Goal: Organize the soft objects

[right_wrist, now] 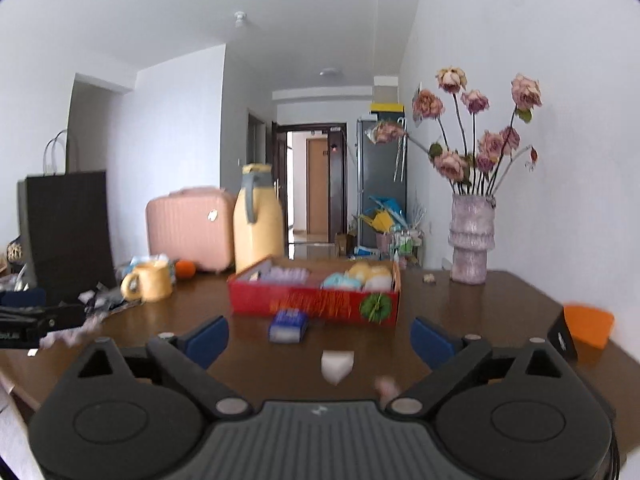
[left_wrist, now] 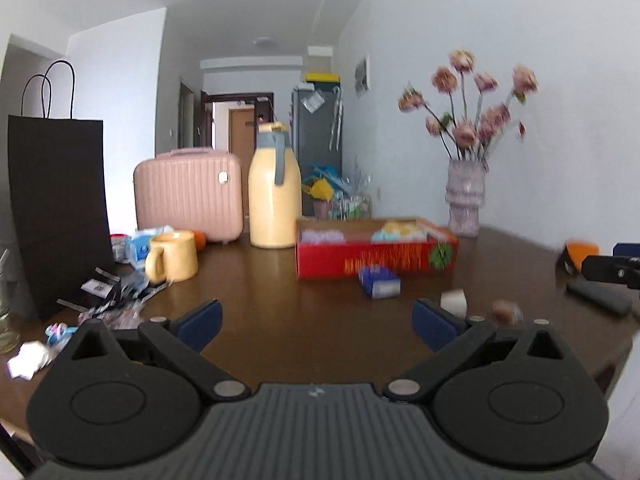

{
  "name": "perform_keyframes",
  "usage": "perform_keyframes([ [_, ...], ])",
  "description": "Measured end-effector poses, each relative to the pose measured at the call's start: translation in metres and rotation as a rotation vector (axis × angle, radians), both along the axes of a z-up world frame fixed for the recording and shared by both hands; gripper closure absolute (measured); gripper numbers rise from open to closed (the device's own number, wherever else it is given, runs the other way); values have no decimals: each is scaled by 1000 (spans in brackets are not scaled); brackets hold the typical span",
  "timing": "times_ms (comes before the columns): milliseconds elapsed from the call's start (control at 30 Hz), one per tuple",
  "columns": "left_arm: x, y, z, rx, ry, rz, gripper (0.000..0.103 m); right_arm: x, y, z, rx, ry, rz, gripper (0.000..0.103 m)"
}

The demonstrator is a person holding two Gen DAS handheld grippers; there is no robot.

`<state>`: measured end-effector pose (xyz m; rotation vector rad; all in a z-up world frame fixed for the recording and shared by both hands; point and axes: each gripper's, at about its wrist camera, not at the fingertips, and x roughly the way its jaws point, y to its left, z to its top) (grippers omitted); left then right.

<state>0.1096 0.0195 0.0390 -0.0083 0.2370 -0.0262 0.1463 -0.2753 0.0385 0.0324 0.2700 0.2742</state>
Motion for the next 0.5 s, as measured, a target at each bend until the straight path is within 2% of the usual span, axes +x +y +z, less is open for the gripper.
perform_keyframes([
  [100, -24, -2, -16, 40, 33, -6, 0, -24, 1, -16, 9, 51, 39, 5],
  [267, -39, -4, -34, 44, 91, -18, 0, -43, 7, -32, -43, 81, 39, 5],
  [500, -35, -13, -45, 52, 131, -50, 0, -35, 1, -44, -28, 119, 15, 6],
])
